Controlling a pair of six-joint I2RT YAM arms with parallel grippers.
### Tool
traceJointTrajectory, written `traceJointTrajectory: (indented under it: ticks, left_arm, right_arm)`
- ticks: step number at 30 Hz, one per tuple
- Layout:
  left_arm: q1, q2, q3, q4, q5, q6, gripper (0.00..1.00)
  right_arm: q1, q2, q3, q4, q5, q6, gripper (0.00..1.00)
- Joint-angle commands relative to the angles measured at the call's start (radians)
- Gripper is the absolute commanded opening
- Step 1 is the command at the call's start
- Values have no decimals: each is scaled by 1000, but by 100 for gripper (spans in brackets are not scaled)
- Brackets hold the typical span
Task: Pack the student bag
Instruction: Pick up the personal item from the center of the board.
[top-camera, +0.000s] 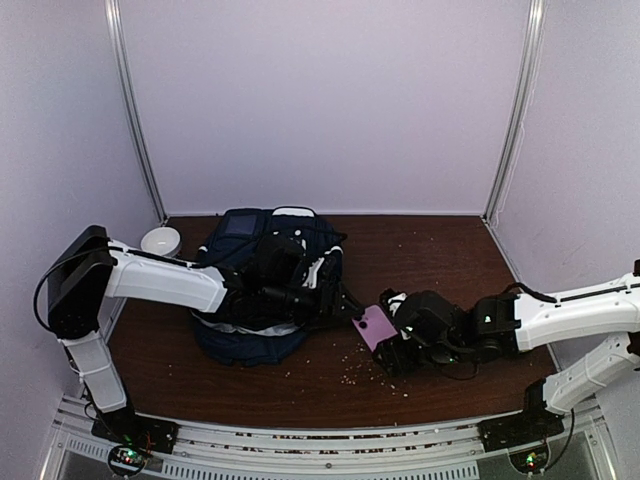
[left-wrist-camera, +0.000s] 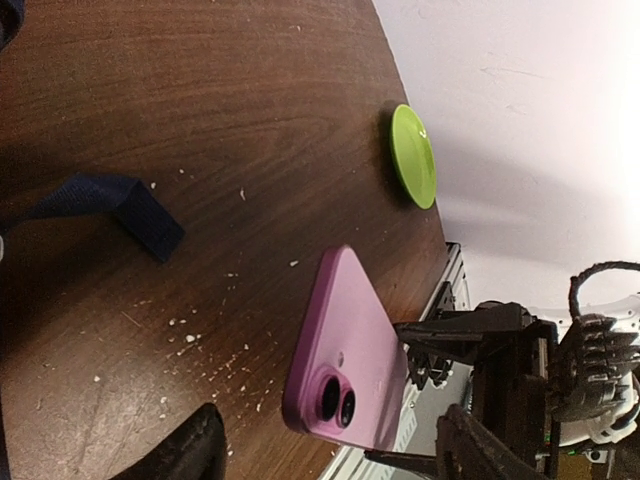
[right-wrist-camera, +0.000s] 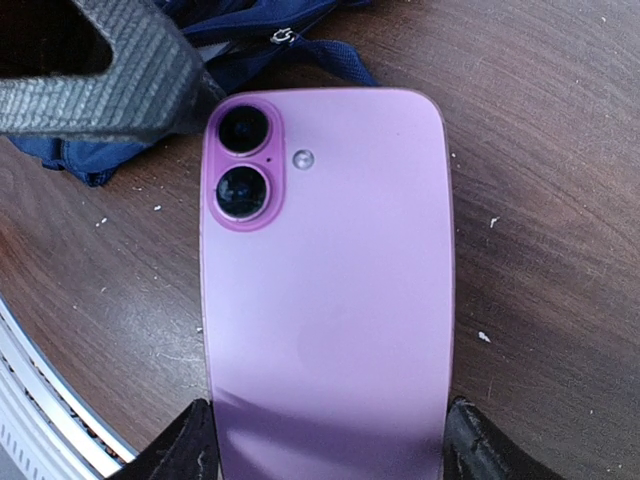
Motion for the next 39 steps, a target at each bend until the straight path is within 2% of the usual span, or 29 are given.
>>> traceJointTrajectory:
  ticks: [1,7,14,22,29,35,37,39]
  left_arm:
    - [-3,32,33,89,51,-28,74]
    - [-3,85,35,162,93,-64,71]
    - [-3,110,43,252,128,-95,60]
    - [-3,117,44,303,145,-116,35]
    - [-3,121,43,315,149,-124,22]
    - [-3,123,36,331,150,-133,4]
    - [-3,122,33,346,150,-140,0]
    - [-3,123,30,368,151,-147,0]
  right_arm:
    - [5,-28,42,44,43,-16,47]
    - [5,-30,50,50,40,-23,47]
    - [5,-33,57,59,24,-29,47]
    - [6,-38,53,63,24,-26,47]
    - [5,-42,56,63,23,-29,47]
    - [6,-45,59,60,19,-34,47]
    - [7,-50,59,60,10,-39,51]
    - [9,-66,59,62,3,-42,63]
